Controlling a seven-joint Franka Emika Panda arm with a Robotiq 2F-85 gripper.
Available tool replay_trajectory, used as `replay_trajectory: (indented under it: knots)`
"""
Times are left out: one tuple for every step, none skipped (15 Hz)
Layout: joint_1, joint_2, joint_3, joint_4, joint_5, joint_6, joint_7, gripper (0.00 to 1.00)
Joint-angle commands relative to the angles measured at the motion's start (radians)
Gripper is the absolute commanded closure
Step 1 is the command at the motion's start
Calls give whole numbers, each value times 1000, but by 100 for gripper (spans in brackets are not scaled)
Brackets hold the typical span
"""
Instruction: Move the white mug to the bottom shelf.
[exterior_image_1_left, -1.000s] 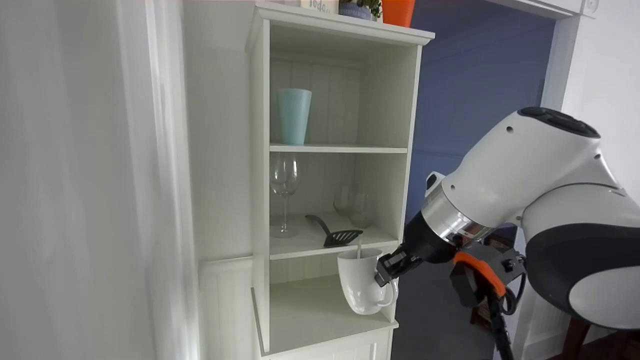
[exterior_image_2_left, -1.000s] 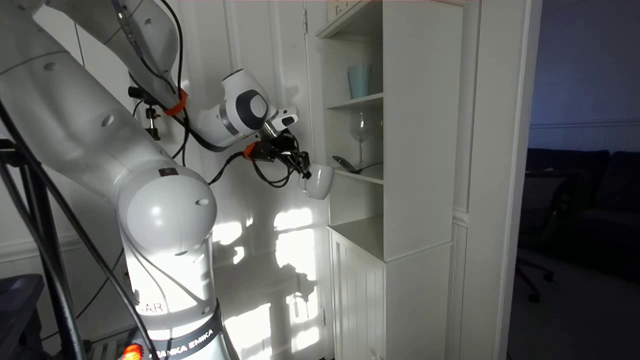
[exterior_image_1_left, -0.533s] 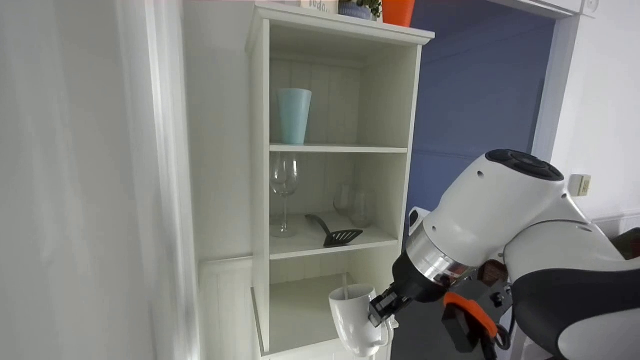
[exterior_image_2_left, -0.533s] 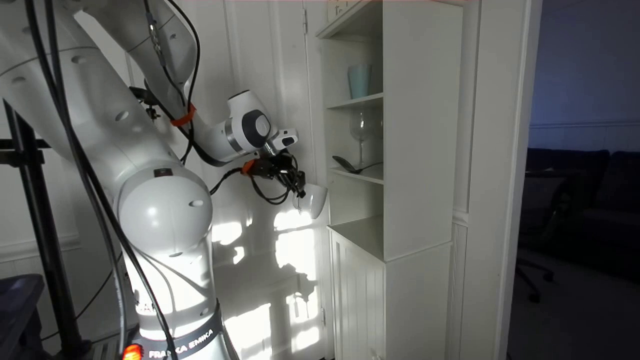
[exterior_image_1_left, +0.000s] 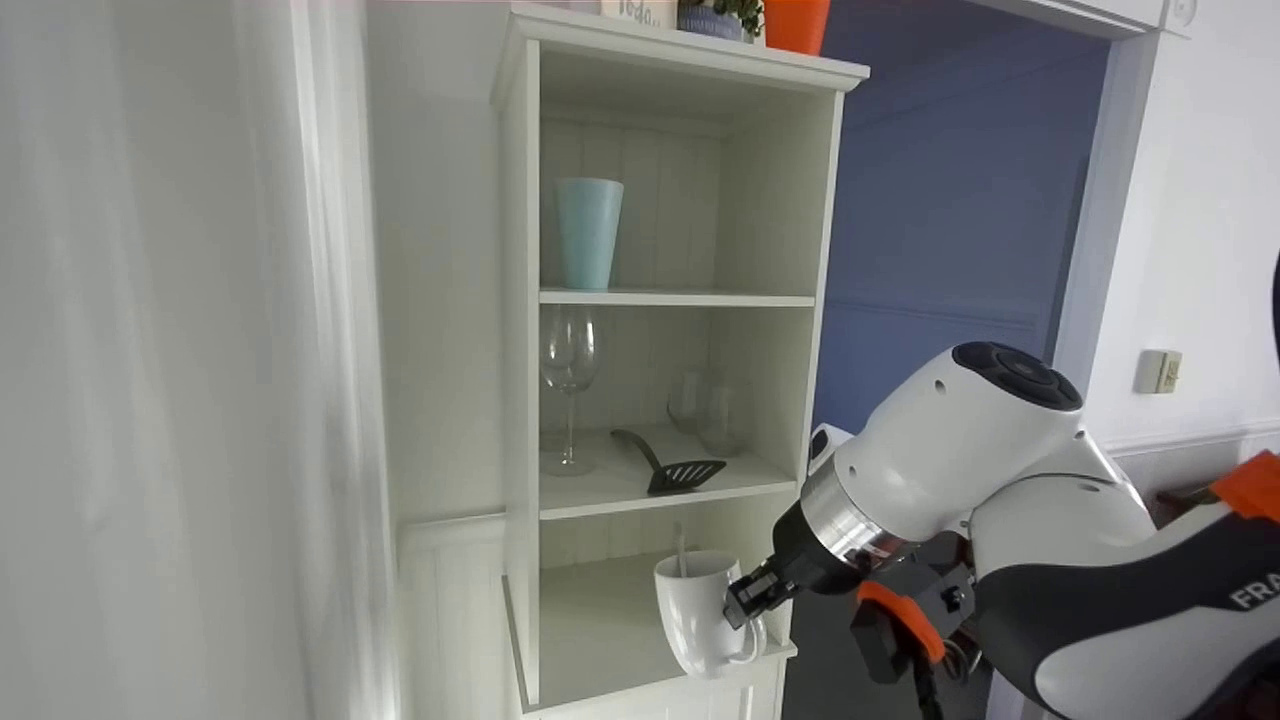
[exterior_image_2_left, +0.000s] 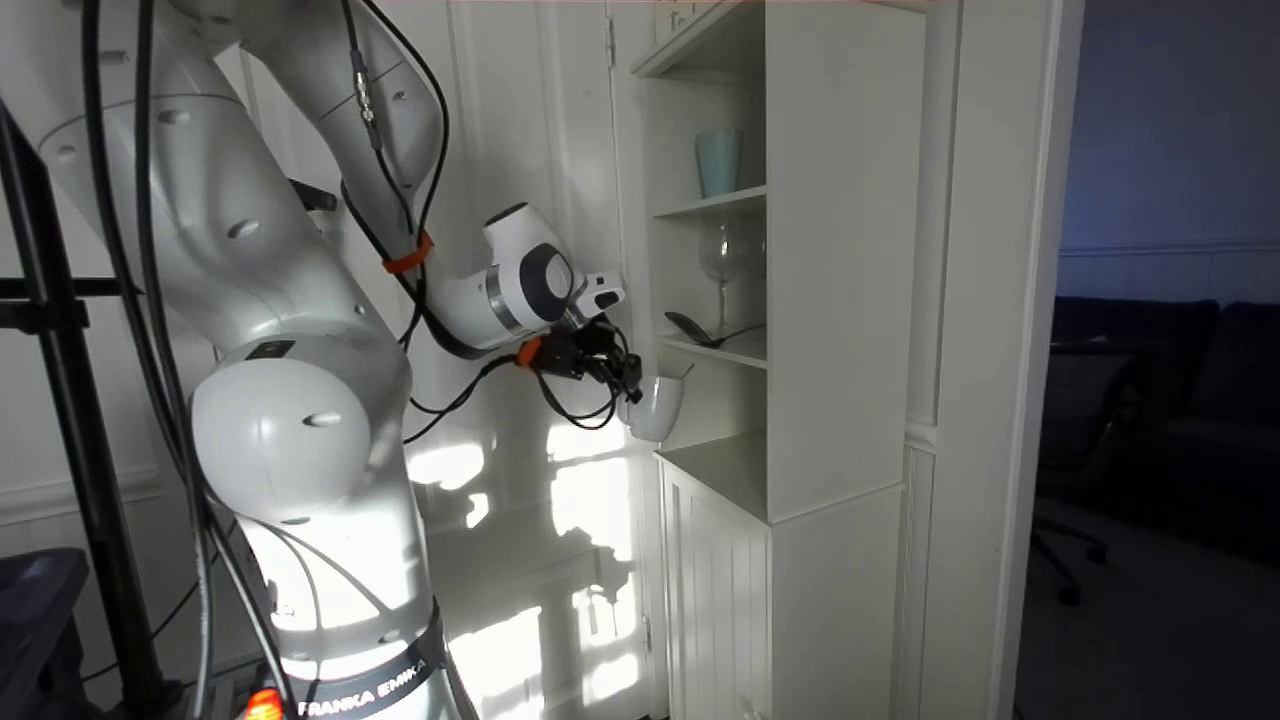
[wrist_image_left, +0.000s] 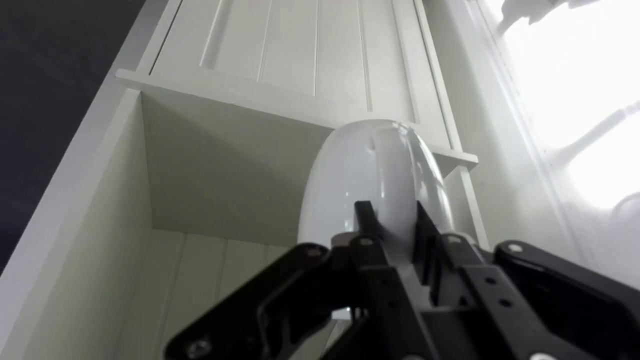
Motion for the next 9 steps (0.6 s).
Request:
replay_trajectory:
  knots:
    - [-162,28,104,0,-53,115,31,95]
    - [-209,35,139,0,-63,138,30,95]
    - [-248,43,169,0,-69,152,30,95]
    - [-290,58,203,0,-74,169,29,95]
    - [-335,61,241,0,-81,186,26,95]
    - [-377,65,279,0,-87,201,25,95]
    - [-429,54,323,0,-95,223,21,95]
    - [-477,44,362,0,-99,240,18,95]
    - [-398,69,300,0,-67,179,0,81]
